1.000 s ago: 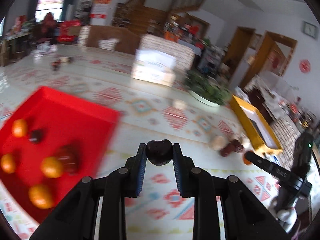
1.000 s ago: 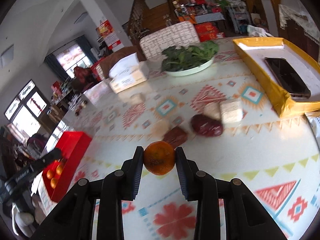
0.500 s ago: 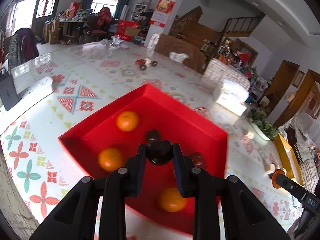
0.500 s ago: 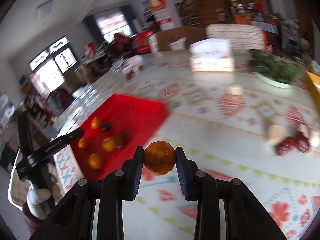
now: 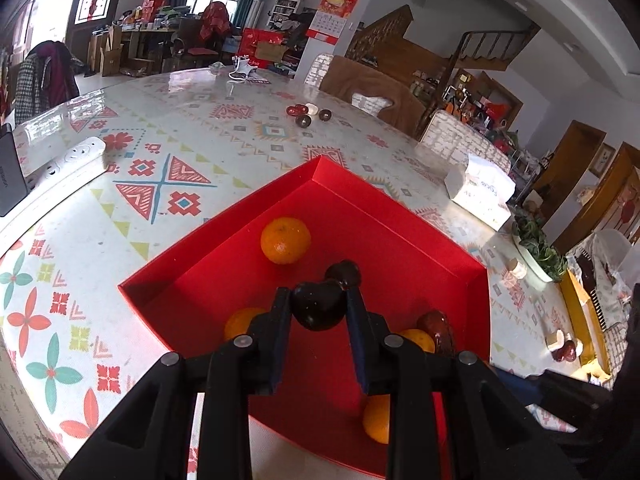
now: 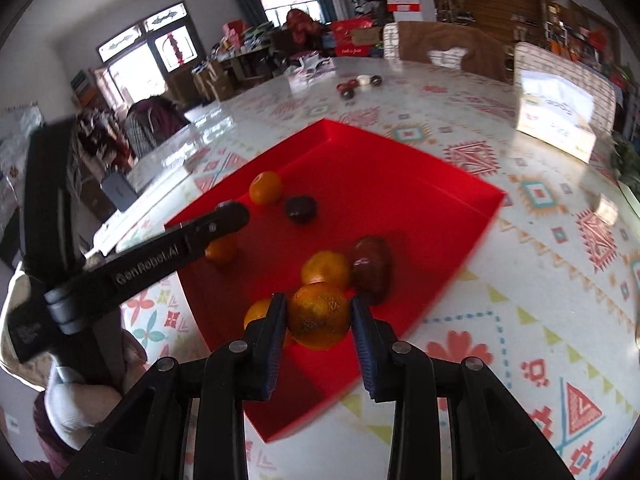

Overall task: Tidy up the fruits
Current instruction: 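Carry the orange and plum into the red tray and open both grippers, then move both grippers back to the remaining dates and biscuits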

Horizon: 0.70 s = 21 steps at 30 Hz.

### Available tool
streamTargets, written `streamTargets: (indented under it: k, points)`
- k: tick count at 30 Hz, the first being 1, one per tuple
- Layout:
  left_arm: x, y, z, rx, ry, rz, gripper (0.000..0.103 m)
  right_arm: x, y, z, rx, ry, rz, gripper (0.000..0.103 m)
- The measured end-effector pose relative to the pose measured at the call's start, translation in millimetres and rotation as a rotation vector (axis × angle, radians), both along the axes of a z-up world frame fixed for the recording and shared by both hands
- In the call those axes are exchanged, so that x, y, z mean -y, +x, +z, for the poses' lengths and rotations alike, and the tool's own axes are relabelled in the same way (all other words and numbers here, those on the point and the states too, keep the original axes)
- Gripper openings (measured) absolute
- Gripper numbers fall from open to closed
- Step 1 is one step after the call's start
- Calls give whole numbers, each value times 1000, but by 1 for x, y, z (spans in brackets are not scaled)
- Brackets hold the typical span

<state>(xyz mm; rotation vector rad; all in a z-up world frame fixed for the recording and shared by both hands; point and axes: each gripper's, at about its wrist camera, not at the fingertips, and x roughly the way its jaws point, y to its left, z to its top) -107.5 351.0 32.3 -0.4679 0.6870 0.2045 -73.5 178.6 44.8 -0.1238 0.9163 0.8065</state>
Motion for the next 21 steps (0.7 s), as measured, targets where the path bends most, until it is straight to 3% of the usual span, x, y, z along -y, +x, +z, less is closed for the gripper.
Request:
streamTargets:
  k: [1,3,6,9,11,17,21]
  points:
    - [-2,-1,1,2,-5,2,28,-3,0,-1,4,-9,4,36]
    - [-5,-2,2,7,-15,6,43,-8,-1,-4,9,-21,7,36]
    - [-8,-5,6,22,-20,15,48,-7,2,-6,-1,-22,-2,36]
    - [-7,-7,11,31,-18,11,56,-5,4,-4,1,-13,-11,47]
    - [-6,-8,14,40,-11,9,57,-3,2,-1,9,-8,-17,51]
    - [0,-11,21,51,-7,10,59,-1,-12,0,68,-68,-11,51]
    - [6,-15,26,59,1,4,59,-6,-28,1,206,-186,-51,52]
